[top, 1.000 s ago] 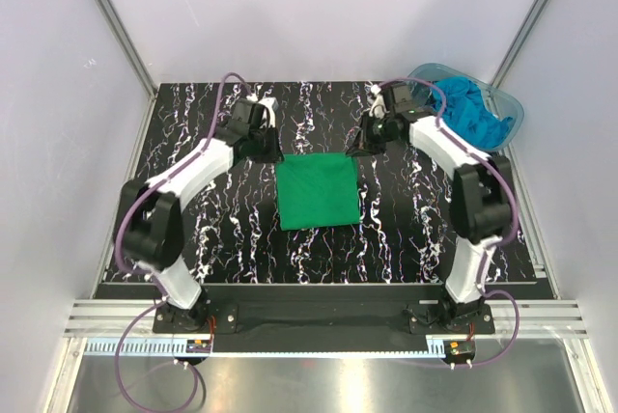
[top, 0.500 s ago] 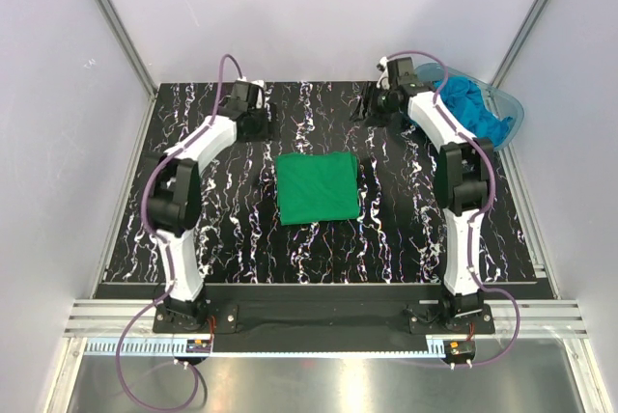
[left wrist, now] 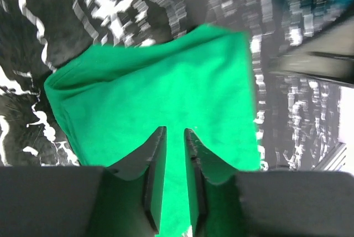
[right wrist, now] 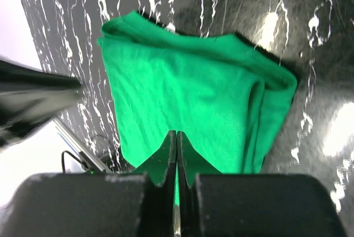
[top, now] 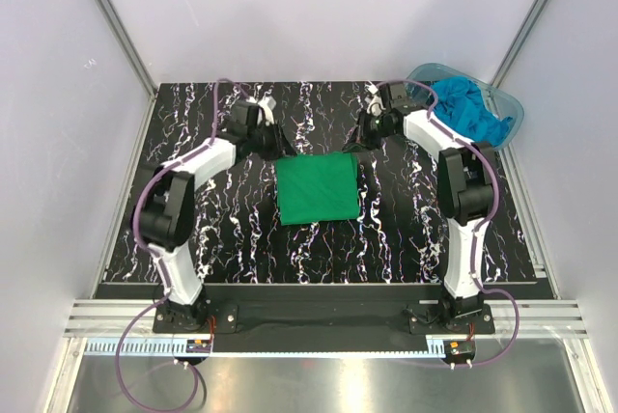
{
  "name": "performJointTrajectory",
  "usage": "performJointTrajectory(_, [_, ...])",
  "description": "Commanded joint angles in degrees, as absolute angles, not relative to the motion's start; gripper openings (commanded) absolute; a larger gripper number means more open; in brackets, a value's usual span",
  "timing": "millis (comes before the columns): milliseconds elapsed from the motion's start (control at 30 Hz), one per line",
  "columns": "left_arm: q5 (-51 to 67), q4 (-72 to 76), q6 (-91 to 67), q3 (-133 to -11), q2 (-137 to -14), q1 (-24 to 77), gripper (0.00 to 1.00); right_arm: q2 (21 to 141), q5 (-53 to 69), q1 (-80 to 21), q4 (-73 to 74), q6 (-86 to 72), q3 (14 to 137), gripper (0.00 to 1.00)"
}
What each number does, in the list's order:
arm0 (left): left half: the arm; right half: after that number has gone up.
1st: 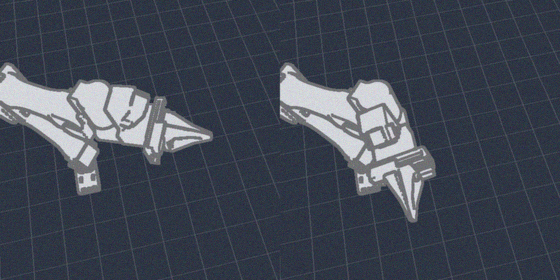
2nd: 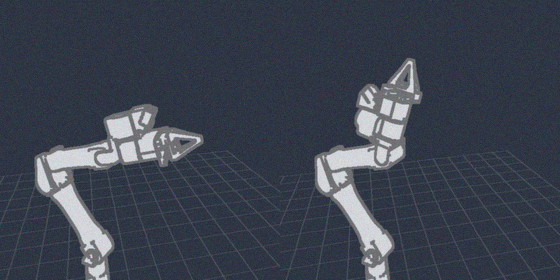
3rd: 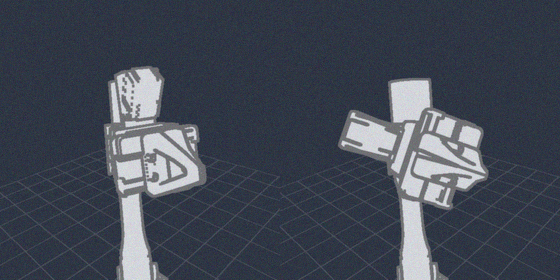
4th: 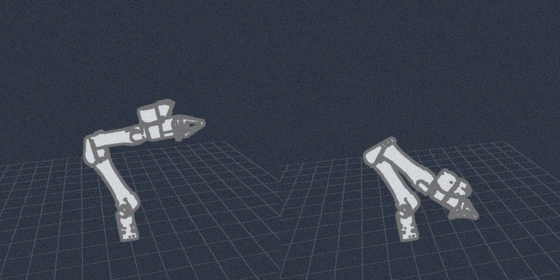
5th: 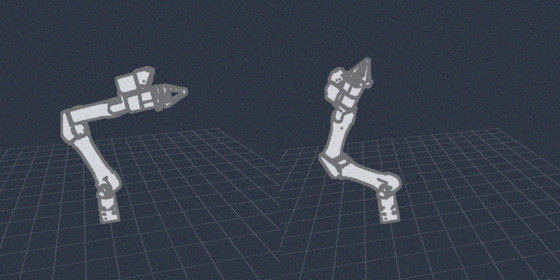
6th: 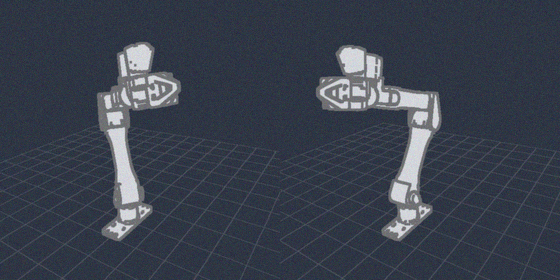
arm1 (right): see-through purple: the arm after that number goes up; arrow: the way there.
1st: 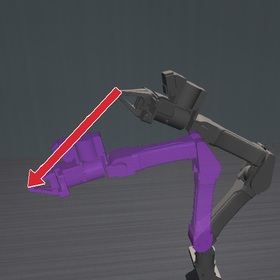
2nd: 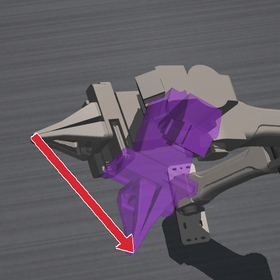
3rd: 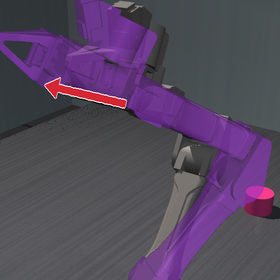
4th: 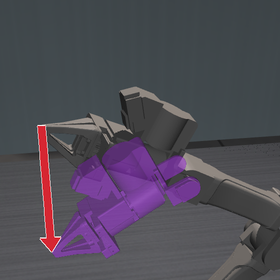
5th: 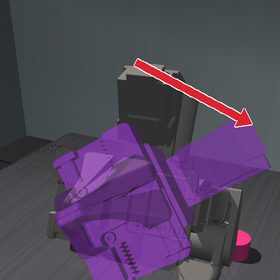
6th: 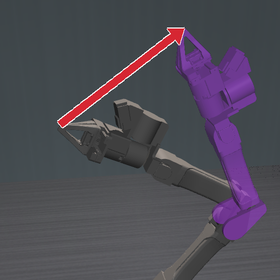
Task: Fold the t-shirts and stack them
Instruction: Fold the tshirt
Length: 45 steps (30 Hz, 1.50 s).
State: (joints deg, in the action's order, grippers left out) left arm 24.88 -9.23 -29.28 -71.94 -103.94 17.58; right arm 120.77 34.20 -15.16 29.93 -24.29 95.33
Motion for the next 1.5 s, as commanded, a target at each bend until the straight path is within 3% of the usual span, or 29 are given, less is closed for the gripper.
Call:
performJointTrajectory(0, [26.6, -5.2, -33.0, -73.1, -108.4, 16.7, 0.22, 122.9, 37.3, -15.1, 24.9, -27.2, 96.6, 0.01])
performJointTrajectory(300, [21.5, -8.9, -29.5, -78.8, -118.9, 13.3, 0.19, 128.8, 33.1, -11.9, 25.0, -25.4, 95.7, 0.0])
performJointTrajectory(467, [21.2, -11.1, -26.8, -79.4, -118.6, 11.3, 0.2, 130.3, 29.9, -9.3, 29.5, -20.3, 98.3, 0.0])
performJointTrajectory(567, [22.4, -12.9, -24.5, -79.1, -115.9, 11.2, 0.24, 129.8, 27.6, -9.2, 34.2, -16.9, 100.7, 0.0])
performJointTrajectory(700, [26.1, -13.6, -24.4, -76.4, -110.5, 11.6, 0.4, 124.6, 28.0, -10.5, 36.8, -16.6, 100.7, 0.0])
performJointTrajectory(867, [28.1, -15.7, -25.2, -73.5, -102.1, 12.0, 0.44, 117.3, 34.0, -15.8, 39.0, -19.8, 98.3, 0.05])
performJointTrajectory(1000, [32.4, -13.9, -29.4, -66.7, -98.2, 12.4, 0.44, 114.7, 42.1, -20.6, 34.1, -25.1, 92.4, 0.07])
performJointTrajectory(1100, [38.2, -7.1, -34.9, -58.5, -97.3, 12.8, 0.38, 114.6, 46.3, -22.8, 28.9, -28.3, 86.7, 0.07])
performJointTrajectory(1300, [38.2, -2.9, -36.7, -49.4, -97.6, 13.1, 0.35, 114.7, 44.5, -22.8, 25.8, -25.0, 76.3, 0.04])
performJointTrajectory(1467, [34.2, -9.2, -33.2, -48.5, -99.8, 12.8, 0.32, 114.2, 41.9, -21.8, 22.7, -24.3, 67.6, 0.02])
